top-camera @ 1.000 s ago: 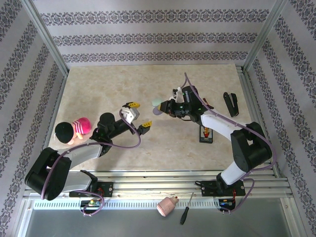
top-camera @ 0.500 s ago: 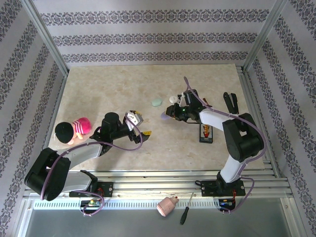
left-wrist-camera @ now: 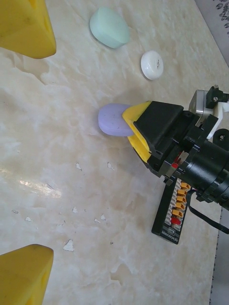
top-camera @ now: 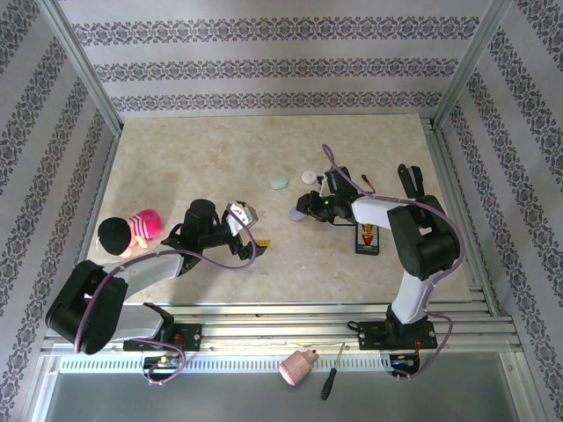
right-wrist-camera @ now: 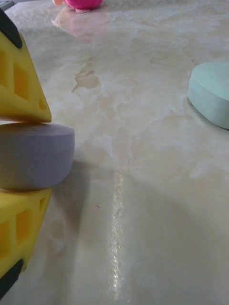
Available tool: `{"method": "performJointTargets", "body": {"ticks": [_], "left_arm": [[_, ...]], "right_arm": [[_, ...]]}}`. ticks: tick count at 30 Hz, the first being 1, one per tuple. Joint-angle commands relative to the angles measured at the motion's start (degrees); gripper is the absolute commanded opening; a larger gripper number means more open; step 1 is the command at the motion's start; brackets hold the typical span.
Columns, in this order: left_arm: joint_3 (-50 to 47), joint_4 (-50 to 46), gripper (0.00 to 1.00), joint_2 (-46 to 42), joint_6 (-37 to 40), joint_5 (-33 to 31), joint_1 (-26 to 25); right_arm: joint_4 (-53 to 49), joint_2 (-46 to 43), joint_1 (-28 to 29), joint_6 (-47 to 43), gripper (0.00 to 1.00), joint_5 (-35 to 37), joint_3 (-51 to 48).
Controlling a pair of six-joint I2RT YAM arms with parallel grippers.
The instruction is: Insert the wireless bluetooth earbuds into the charging case
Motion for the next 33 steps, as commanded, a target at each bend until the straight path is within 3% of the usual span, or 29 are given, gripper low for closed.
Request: {"method": "performJointTargets", "body": {"ticks": [1,6,13,19,23,27,33], "left_arm": [[1.3,-1.8,0.99,-0.4,1.3,1.1,-0.7],[0.9,-0.2,0.99,-0.9,-0.2,-1.8,-0.7],[-3.0,6.2,0.99,-8.2,-4.3,-21.0,0.2],[-6.0,8.6,0.99,-11.2,-4.5,-41.5,2.4],[-7.8,10.3,0.99,-10.6,-7.1,-43.5,7.1],[-9.4,13.5,0.99,-7.7,-9.2,-45.5,11.2],[-10.4,20.9,0.99,-0.6,-12.3,-42.7,15.9]], "right_arm": [[-1.5,-1.5,-0.8,-1.9,0.48,3.8,-1.7],[-3.1,-5.9,-1.8,-3.0,0.7,6.5,-2.6],[-3.8,-17.2,-3.6,-11.3,0.97,17.6,-6.5],[-1.8,-28.9,-5.4,-24.9,0.98,34.3,-11.8],[7.4,-34.1,-6.3,-34.6,0.98,46.3,-18.3],[18.0,-34.2,-9.4,-41.0,0.98,47.6,-24.2],[36.7,-27.3,-15.4,-39.5,0.98,40.8,-31.4]]}}
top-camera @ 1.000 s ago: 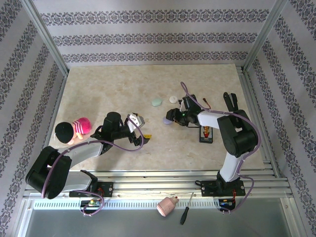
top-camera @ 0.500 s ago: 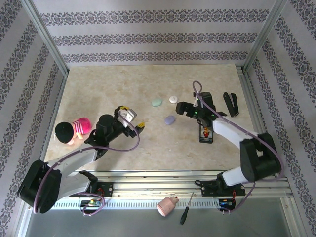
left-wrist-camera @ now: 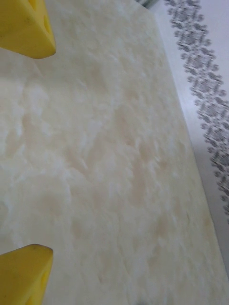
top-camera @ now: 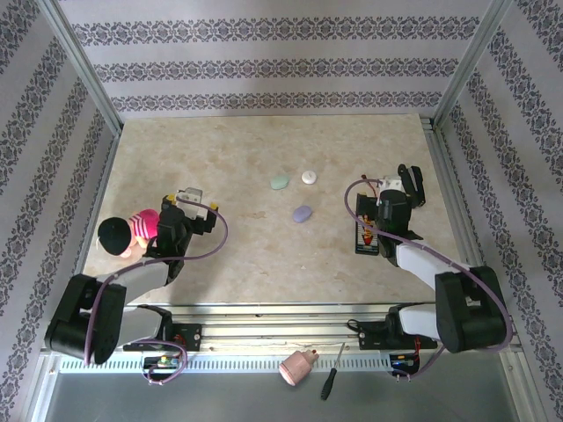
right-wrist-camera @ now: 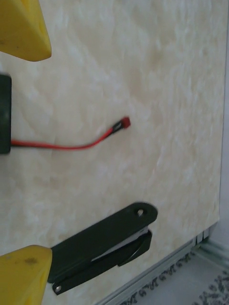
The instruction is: Insert the wireless bluetooth earbuds into the charging case
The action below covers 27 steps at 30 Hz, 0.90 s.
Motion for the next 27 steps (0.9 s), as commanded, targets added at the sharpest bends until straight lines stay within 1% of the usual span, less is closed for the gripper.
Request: {"method": "performJointTargets", "body": {"ticks": [1,2,4,6,8,10,11,14,16,17,18,19,21,23,27], "left_arm": [[-0.2,8.0,0.99,3.8,-2.6,-0.2,1.7],[-0.4,10.3,0.99,5.5,-2.2,-0.1,2.1],[-0.4,14.1,0.99,8.8,-1.6,0.2,3.0],[0.7,15.8,0.99,11.9,-1.7,0.3,4.0],[1.9,15.1,0.99,14.0,-3.1,-0.3,5.1],[2.1,16.5,0.99,15.7,-4.4,0.8,6.6],[2.1,16.2,0.99,16.1,-5.7,1.6,7.7],[2.1,22.4,0.99,21.1,-6.7,1.8,9.0],[5.1,12.4,0.99,18.9,-8.6,0.8,9.5],[4.6,14.9,0.99,19.8,-8.8,2.0,10.3],[4.3,16.5,0.99,20.3,-9.0,1.9,10.7],[4.7,14.5,0.99,19.6,-9.4,1.6,10.7],[4.3,16.2,0.99,20.0,-9.2,1.3,10.6],[4.1,15.7,0.99,19.7,-9.9,0.1,10.6],[4.3,15.7,0.99,19.9,-9.4,0.6,10.6]], "right_arm": [[14.5,3.1,-1.8,-1.7,0.98,-1.7,-2.2],[14.0,3.3,-2.2,-2.5,0.98,-3.6,-1.6],[17.8,5.3,-3.0,-2.8,0.98,-5.8,-1.9],[19.9,8.4,-3.7,-2.5,0.98,-7.8,-1.7],[26.4,11.8,-4.2,-2.2,0.98,-9.7,-3.1],[25.7,12.5,-5.2,-1.7,0.98,-11.1,-3.0],[28.2,13.3,-5.4,-1.4,0.98,-11.4,-3.5],[25.7,12.7,-6.0,-1.1,0.98,-12.4,-2.8],[26.8,13.1,-6.0,-1.0,0.98,-12.5,-3.1],[26.7,13.0,-6.0,-1.0,0.98,-12.5,-3.0],[26.5,13.1,-6.0,-1.0,0.98,-12.5,-3.0],[26.4,13.1,-6.0,-1.0,0.98,-12.5,-3.0],[26.6,13.0,-6.0,-1.1,0.98,-12.5,-3.0],[26.6,13.0,-6.0,-1.0,0.98,-12.5,-3.0],[26.6,13.0,-6.0,-1.0,0.98,-12.5,-3.0]]}}
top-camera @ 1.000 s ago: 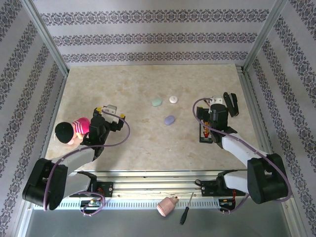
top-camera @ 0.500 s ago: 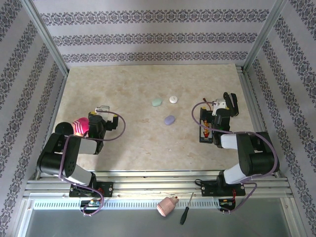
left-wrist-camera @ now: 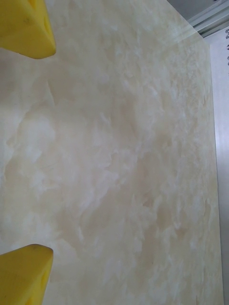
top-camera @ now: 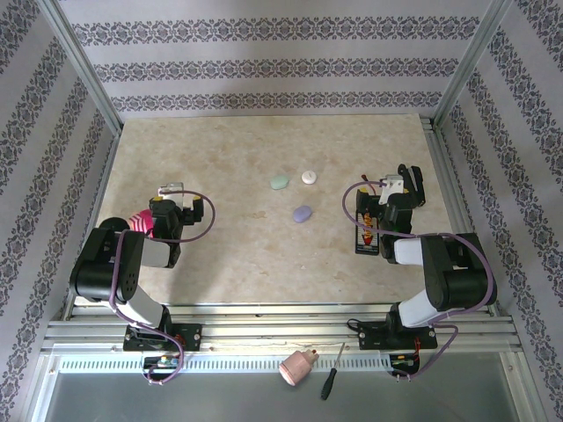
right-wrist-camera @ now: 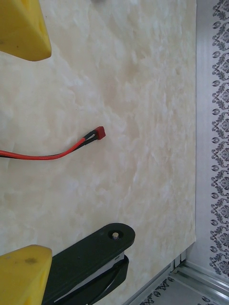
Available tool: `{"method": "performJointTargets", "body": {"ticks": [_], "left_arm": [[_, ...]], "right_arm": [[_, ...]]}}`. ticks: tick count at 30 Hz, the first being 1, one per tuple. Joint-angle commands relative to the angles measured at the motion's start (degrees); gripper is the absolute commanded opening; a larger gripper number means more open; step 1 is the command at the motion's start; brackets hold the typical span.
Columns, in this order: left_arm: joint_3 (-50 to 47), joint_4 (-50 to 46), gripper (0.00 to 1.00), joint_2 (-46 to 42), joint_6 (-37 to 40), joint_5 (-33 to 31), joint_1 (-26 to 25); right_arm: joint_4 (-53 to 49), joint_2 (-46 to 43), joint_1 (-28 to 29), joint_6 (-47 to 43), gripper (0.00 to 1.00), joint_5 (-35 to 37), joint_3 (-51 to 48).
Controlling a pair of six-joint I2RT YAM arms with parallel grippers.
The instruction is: Insert the wireless bluetooth earbuds into the charging case
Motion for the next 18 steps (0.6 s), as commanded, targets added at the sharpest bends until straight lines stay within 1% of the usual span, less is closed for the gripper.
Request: {"method": "performJointTargets", "body": {"ticks": [1,8,18], "left_arm": [[0.5,2.3,0.99,0.2,-1.1,-0.4,0.5],[1.1,1.1,0.99,0.1,-0.2,2.5,0.5],[1.1,1.0,0.99,0.1,-0.1,2.6,0.6]], "right_arm": [[2.5,0.1,-0.4,0.7,0.98,-1.1,-0.3],[2.5,0.0,-0.4,0.6,0.98,-1.2,-0.3],[2.5,0.1,-0.4,0.5,0.98,-1.2,-0.4]]}}
